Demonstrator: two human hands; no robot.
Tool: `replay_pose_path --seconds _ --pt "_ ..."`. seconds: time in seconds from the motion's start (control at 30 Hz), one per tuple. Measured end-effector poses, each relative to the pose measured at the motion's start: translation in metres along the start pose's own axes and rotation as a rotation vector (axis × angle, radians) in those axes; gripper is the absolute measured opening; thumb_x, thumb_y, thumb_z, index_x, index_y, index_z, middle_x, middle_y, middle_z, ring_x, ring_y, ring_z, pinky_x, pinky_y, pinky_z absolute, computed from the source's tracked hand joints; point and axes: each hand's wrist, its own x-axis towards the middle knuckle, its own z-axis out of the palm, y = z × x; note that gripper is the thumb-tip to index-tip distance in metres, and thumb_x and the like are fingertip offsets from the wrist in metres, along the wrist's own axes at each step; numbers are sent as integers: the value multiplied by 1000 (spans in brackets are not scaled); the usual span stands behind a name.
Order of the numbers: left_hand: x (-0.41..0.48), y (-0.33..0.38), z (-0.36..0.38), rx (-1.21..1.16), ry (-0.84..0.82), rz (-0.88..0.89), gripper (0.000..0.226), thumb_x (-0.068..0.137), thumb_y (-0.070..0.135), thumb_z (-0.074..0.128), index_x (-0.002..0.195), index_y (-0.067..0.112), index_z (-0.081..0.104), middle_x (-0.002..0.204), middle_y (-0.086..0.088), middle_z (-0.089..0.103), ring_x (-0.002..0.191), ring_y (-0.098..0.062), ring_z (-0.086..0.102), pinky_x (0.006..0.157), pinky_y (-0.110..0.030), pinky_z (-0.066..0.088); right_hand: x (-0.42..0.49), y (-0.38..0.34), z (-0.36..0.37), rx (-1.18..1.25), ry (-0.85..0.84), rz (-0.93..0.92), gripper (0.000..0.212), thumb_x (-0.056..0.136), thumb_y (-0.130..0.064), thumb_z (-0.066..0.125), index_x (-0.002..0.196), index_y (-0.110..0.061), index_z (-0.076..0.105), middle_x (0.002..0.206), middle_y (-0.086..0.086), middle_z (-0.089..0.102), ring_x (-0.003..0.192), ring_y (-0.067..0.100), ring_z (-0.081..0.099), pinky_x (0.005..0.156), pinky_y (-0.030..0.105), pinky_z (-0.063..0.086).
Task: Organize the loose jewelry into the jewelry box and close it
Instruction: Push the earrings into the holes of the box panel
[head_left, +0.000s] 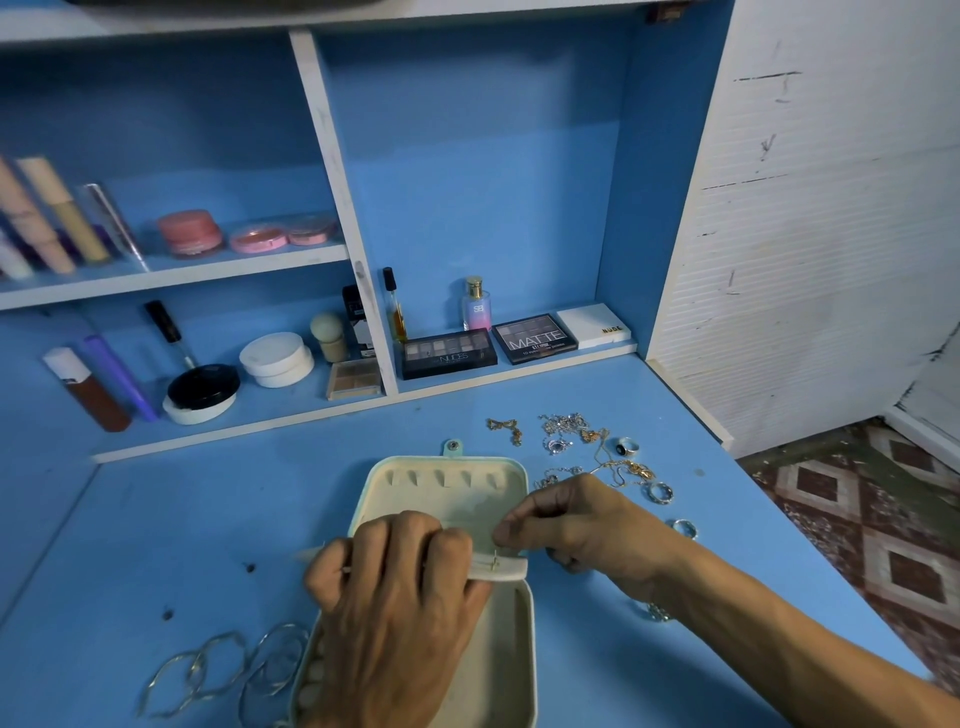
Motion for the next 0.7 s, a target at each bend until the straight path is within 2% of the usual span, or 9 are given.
replay_pose_path --seconds 0.17,0.3,0.43,0.6,0.67,0.7 --pt "0 0 0 0 -3 1 47 71 38 85 85 22 44 72 -1 57 77 -25 45 74 -42 26 0 1 0 42 -7 9 12 83 -13 79 89 -3 78 61 3 51 55 14 28 51 25 22" --pt "0 0 0 -1 -10 -1 46 72 40 85 85 22 43 73 -1 57 77 -25 45 75 -42 26 1 2 0 9 1 -3 5 84 -14 77 85 -10 80 66 8 50 57 15 27 54 29 21" --pt "0 0 0 3 -10 -4 48 71 39 86 85 22 44 73 -1 57 77 -25 45 75 -41 26 0 4 0 -23 -11 -29 8 82 -19 78 85 -13 81 73 14 48 60 17 27 55 30 21" --pt "0 1 0 5 -3 -12 48 69 37 87 85 23 44 72 0 57 76 -25 45 74 -41 26 -2 4 2 -58 -11 -67 12 78 -24 76 83 -14 80 69 11 48 62 18 29 55 28 23" --pt "-2 0 0 3 -7 -11 48 68 36 87 85 22 44 73 0 57 76 -25 45 75 -42 27 -2 4 3 -17 3 -61 6 82 -18 75 79 -15 79 67 6 52 62 17 31 54 25 24" --pt "-2 0 1 2 -8 -8 48 68 36 87 85 23 44 73 0 57 77 -25 45 75 -42 27 -2 5 3 1 9 -57 9 85 -14 73 78 -15 78 66 3 54 61 16 33 53 23 25"
